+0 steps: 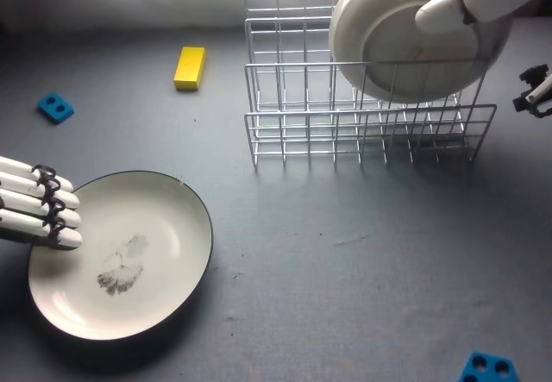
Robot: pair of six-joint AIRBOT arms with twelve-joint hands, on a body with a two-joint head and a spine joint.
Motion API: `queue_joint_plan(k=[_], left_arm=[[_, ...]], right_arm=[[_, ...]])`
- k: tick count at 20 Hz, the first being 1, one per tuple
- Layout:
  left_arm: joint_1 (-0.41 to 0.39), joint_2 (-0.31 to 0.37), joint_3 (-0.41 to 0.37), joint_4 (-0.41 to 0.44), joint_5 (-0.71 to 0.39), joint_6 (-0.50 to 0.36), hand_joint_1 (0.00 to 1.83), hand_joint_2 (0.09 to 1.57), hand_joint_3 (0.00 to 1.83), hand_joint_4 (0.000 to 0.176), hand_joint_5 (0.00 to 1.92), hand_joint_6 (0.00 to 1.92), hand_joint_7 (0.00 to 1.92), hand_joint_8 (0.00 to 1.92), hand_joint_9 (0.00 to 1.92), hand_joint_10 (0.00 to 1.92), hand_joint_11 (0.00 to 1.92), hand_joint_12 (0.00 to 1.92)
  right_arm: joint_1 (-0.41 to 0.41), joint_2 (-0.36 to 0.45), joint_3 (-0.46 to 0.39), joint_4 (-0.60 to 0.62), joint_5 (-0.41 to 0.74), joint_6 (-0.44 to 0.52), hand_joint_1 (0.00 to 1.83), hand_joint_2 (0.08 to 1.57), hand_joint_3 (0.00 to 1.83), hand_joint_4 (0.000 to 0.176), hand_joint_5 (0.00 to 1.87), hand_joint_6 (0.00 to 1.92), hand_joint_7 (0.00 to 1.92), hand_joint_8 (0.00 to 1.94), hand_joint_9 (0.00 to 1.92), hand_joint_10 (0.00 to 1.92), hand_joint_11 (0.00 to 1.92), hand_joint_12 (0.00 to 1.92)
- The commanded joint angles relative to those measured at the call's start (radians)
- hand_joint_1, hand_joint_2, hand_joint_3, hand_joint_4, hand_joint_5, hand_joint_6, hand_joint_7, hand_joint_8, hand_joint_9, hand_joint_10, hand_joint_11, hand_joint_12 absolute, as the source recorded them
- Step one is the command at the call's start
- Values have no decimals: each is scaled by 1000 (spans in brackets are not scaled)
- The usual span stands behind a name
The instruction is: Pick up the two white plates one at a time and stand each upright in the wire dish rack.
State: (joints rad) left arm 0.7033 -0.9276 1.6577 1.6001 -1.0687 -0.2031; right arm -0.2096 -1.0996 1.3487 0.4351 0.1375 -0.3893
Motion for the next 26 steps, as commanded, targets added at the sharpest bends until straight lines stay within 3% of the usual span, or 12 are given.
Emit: queue_joint_plan(k=[1, 2, 3, 4, 5, 6, 7, 15, 21, 22, 24, 26], left_arm=[[0, 0, 6, -44, -26, -2, 0, 1119, 4, 0, 41, 2, 25, 3, 0, 0, 0, 0], [0, 0, 6, -44, -26, -2, 0, 1115, 1, 0, 40, 1, 21, 1, 0, 0, 0, 0], [0, 0, 6, -44, -26, -2, 0, 1111, 0, 0, 28, 0, 13, 0, 0, 0, 0, 0], [0, 0, 7, -44, -26, -2, 0, 1110, 0, 0, 26, 0, 11, 0, 0, 0, 0, 0], [0, 0, 7, -44, -26, -2, 0, 1115, 2, 0, 42, 7, 23, 5, 0, 0, 0, 0], [0, 0, 7, -44, -26, -2, 0, 1115, 2, 0, 42, 7, 23, 5, 0, 0, 0, 0], [0, 0, 7, -44, -26, -2, 0, 1113, 1, 0, 20, 0, 3, 0, 0, 0, 0, 0], [35, -3, 8, -48, -22, -2, 0, 1111, 0, 0, 27, 8, 12, 5, 0, 0, 0, 0], [97, -13, 10, -69, -21, -2, 0, 1112, 0, 0, 35, 6, 22, 4, 0, 0, 0, 0], [109, -14, 10, -75, -21, -2, 0, 1113, 1, 0, 45, 9, 27, 5, 0, 0, 0, 0], [128, -18, 11, -79, -21, -2, 0, 1112, 0, 0, 47, 8, 37, 8, 0, 0, 0, 0], [150, -23, 11, -88, -22, -2, 0, 1122, 4, 0, 51, 8, 44, 9, 2, 1, 1, 1]], right_arm=[[12, 4, 5, 10, 137, 21, 1178, 1207, 0, 10, 766, 1341, 846, 1174, 751, 783, 495, 1463], [12, 4, 5, 10, 137, 21, 1127, 1208, 1, 0, 783, 1277, 777, 714, 759, 644, 431, 1473], [13, 4, 5, 9, 137, 21, 1169, 1139, 0, 0, 662, 807, 766, 460, 684, 602, 313, 1503], [15, 4, 5, 7, 137, 21, 1174, 1094, 0, 0, 655, 552, 770, 315, 631, 554, 273, 1458], [17, 4, 5, 5, 136, 22, 1167, 1069, 0, 0, 678, 414, 792, 210, 625, 516, 253, 1458], [19, 4, 4, 5, 136, 22, 1167, 1069, 0, 0, 678, 414, 792, 210, 625, 516, 253, 1458], [20, 4, 4, 5, 136, 24, 1155, 1083, 0, 0, 673, 283, 785, 100, 591, 479, 246, 1447], [44, 11, -4, 5, 131, 33, 1135, 1050, 0, 0, 703, 237, 827, 62, 579, 527, 202, 1515], [96, 53, -61, 5, 127, 33, 1090, 999, 0, 0, 607, 139, 723, 4, 491, 464, 130, 1397], [104, 58, -68, 5, 127, 30, 1085, 1010, 0, 0, 562, 92, 626, 0, 422, 371, 45, 1379], [118, 65, -79, -45, 135, 24, 1007, 945, 0, 0, 327, 10, 297, 4, 186, 148, 1, 987], [137, 74, -97, -156, 144, 66, 1011, 882, 0, 0, 131, 11, 35, 0, 15, 15, 0, 356]])
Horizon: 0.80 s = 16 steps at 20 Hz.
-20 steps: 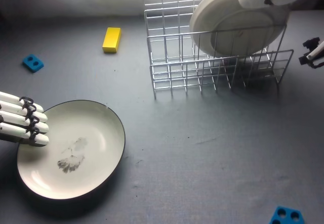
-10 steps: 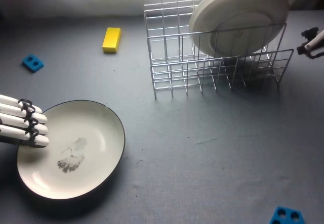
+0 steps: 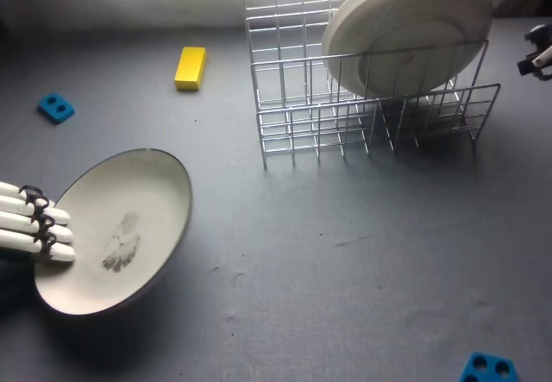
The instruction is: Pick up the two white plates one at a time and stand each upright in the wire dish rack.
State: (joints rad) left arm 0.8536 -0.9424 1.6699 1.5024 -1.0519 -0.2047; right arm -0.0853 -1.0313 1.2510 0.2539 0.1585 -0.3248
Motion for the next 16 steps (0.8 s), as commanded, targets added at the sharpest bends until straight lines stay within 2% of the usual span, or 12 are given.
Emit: queue_joint_plan(k=[1, 2, 3, 5, 7, 9, 11, 12, 13, 16], left_arm=[[10, -11, 0, 8, -39, 0, 0, 1118, 2, 0, 39, 2, 31, 3, 0, 0, 0, 0], [25, -15, 1, 2, -41, 0, 0, 1124, 5, 0, 58, 9, 48, 9, 8, 3, 4, 2], [36, -17, 2, -2, -43, 0, 0, 1120, 3, 0, 53, 6, 45, 7, 7, 2, 1, 0], [53, -21, 2, -5, -44, 0, 0, 1117, 1, 0, 56, 6, 52, 8, 15, 5, 7, 3], [58, -22, 2, -5, -44, 0, 0, 1119, 2, 0, 60, 6, 50, 6, 8, 1, 0, 0], [58, -23, 2, -5, -44, 1, 0, 1118, 1, 0, 56, 3, 46, 3, 4, 0, 0, 0], [60, -25, 3, -5, -45, 1, 0, 1117, 0, 0, 54, 2, 44, 2, 0, 0, 0, 0], [62, -27, 4, -5, -45, 1, 0, 1117, 0, 0, 53, 2, 47, 3, 8, 3, 5, 2], [65, -27, 6, -5, -45, 1, 0, 1117, 0, 0, 53, 1, 46, 2, 8, 3, 5, 2], [66, -27, 6, -5, -45, 1, 0, 1118, 1, 0, 69, 7, 60, 7, 21, 8, 21, 9]], right_arm=[[22, 9, -8, -49, 126, 31, 1030, 866, 0, 0, 113, 6, 6, 0, 2, 2, 0, 217], [33, 14, -23, -116, 145, 32, 1029, 851, 0, 0, 75, 19, 0, 0, 0, 0, 0, 43], [44, 18, -40, -186, 164, 32, 1084, 847, 0, 0, 58, 16, 0, 0, 0, 0, 0, 8], [68, 22, -69, -316, 184, 33, 1068, 827, 0, 0, 21, 1, 0, 0, 0, 0, 0, 0], [79, 23, -90, -457, 211, 34, 1117, 831, 0, 0, 0, 0, 0, 0, 0, 0, 16, 8], [85, 23, -119, -668, 241, 35, 1254, 851, 0, 0, 0, 0, 0, 0, 0, 0, 34, 20], [86, 22, -142, -797, 259, 36, 1274, 859, 0, 0, 0, 0, 0, 0, 0, 0, 35, 22], [86, 18, -160, -891, 259, 37, 1280, 874, 0, 2, 0, 0, 0, 0, 0, 0, 8, 177], [80, 5, -183, -1006, 247, 35, 1284, 875, 0, 1, 0, 0, 0, 0, 0, 0, 1, 222], [50, -22, -216, -1054, 213, -49, 1273, 873, 0, 0, 0, 0, 0, 0, 0, 0, 0, 193]])
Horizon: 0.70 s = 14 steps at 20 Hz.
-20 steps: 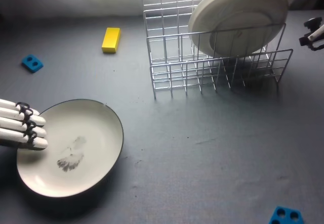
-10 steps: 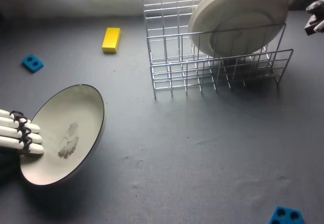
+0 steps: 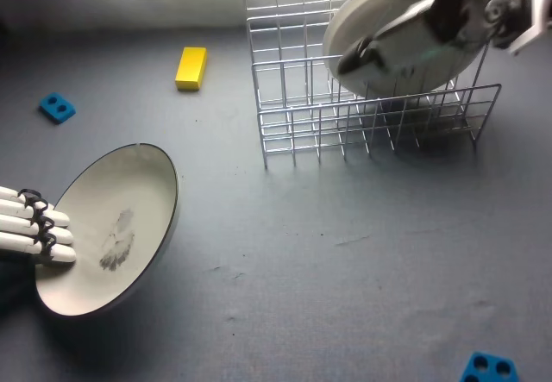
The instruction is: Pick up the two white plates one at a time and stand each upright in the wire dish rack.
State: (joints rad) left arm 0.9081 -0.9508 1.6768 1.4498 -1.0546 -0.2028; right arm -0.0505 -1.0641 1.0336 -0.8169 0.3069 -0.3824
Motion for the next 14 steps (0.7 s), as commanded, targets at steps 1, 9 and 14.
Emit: queue_joint_plan(k=[1, 9, 14], left_arm=[[12, -19, -1, 48, -42, -1, 0, 1111, 0, 0, 68, 6, 60, 7, 20, 6, 15, 7], [14, -21, -1, 48, -45, -1, 0, 1111, 0, 0, 59, 1, 51, 2, 8, 1, 5, 3], [16, -21, 0, 48, -45, -1, 0, 1105, 0, 0, 67, 10, 57, 9, 16, 6, 15, 7]], right_arm=[[-4, -3, -10, 16, 54, -21, 1277, 881, 1, 2, 0, 0, 0, 0, 0, 0, 0, 163], [-122, -173, -13, 223, 65, -381, 1181, 946, 15, 39, 0, 0, 0, 0, 0, 0, 0, 22], [-151, -284, 35, 225, 23, -416, 1213, 936, 1, 19, 0, 0, 0, 0, 0, 0, 2, 114]])
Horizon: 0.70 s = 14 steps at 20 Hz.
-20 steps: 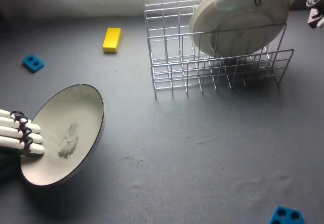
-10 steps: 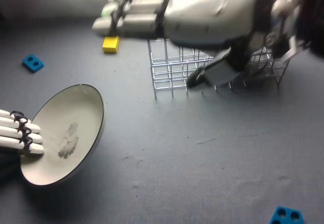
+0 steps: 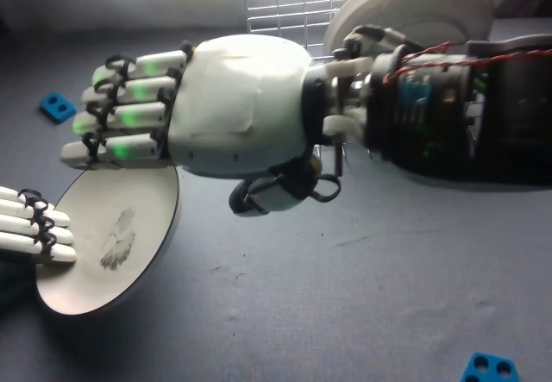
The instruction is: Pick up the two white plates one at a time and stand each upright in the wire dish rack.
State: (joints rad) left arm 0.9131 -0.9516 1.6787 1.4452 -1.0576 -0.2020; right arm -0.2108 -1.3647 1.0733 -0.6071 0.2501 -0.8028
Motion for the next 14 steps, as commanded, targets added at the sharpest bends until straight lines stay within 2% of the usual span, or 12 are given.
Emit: queue_joint_plan(k=[1, 4, 6, 7, 8, 9, 10, 11, 14], left_arm=[[12, -21, -2, 53, -42, -2, 0, 1106, 0, 0, 62, 6, 54, 7, 15, 5, 11, 5], [12, -22, -1, 53, -42, -2, 0, 1113, 1, 0, 62, 4, 59, 6, 15, 3, 7, 4], [12, -22, -1, 53, -42, -2, 0, 1105, 0, 0, 65, 4, 62, 6, 21, 5, 16, 8], [12, -23, -1, 53, -42, -2, 0, 1102, 0, 0, 61, 2, 57, 3, 15, 2, 10, 6], [13, -23, -2, 54, -42, -2, 0, 1102, 0, 0, 60, 1, 50, 0, 9, 0, 6, 4], [14, -23, -2, 54, -42, -2, 0, 1109, 0, 0, 53, 0, 49, 0, 9, 0, 4, 4], [14, -24, -2, 54, -42, -2, 0, 1109, 0, 0, 53, 0, 49, 0, 9, 0, 4, 4], [14, -25, -2, 54, -42, -2, 0, 1109, 0, 0, 46, 0, 45, 0, 3, 0, 0, 1], [12, -25, -4, 58, -42, -6, 0, 1108, 0, 0, 39, 0, 34, 0, 0, 0, 0, 0]], right_arm=[[-3, -3, 4, 15, 74, -22, 1226, 944, 2, 4, 0, 0, 0, 0, 0, 0, 0, 74], [-27, -42, 25, 19, 33, -48, 1234, 959, 7, 0, 0, 0, 0, 0, 0, 0, 0, 33], [-46, -58, 32, 22, 32, -51, 1254, 964, 4, 31, 0, 0, 0, 0, 0, 0, 0, 61], [-53, -71, 42, 23, 39, -60, 1246, 970, 6, 39, 0, 0, 0, 0, 0, 0, 0, 70], [-57, -86, 57, 27, 43, -63, 1218, 981, 10, 30, 0, 0, 0, 0, 0, 0, 0, 74], [-59, -106, 76, 45, 43, -64, 1286, 979, 4, 49, 0, 0, 0, 0, 0, 0, 0, 35], [-59, -119, 94, 66, 42, -64, 1286, 979, 4, 49, 0, 0, 0, 0, 0, 0, 0, 35], [-58, -137, 116, 72, 41, -64, 1276, 989, 8, 42, 0, 0, 0, 0, 0, 0, 0, 20], [-65, -198, 187, 84, 51, -64, 1289, 1015, 17, 54, 0, 0, 0, 0, 0, 0, 8, 20]])
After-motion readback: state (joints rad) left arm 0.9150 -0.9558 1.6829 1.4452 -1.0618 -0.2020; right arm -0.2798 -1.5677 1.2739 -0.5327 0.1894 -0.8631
